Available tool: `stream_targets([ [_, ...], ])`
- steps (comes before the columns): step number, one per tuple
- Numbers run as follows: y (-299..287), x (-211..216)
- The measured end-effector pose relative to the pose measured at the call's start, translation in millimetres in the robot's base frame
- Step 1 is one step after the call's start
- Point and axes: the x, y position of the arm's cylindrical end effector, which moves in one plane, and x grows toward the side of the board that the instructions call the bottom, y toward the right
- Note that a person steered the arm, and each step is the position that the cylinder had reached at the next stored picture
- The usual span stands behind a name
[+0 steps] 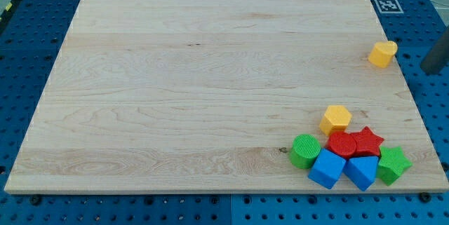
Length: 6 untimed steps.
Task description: Move the yellow heart diagonal top left to the yellow hexagon
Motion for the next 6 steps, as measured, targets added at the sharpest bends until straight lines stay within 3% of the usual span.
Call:
stream_targets([
  [1, -40, -29],
  [3, -172, -14],
  [5, -173, -14],
  [6, -200, 18],
])
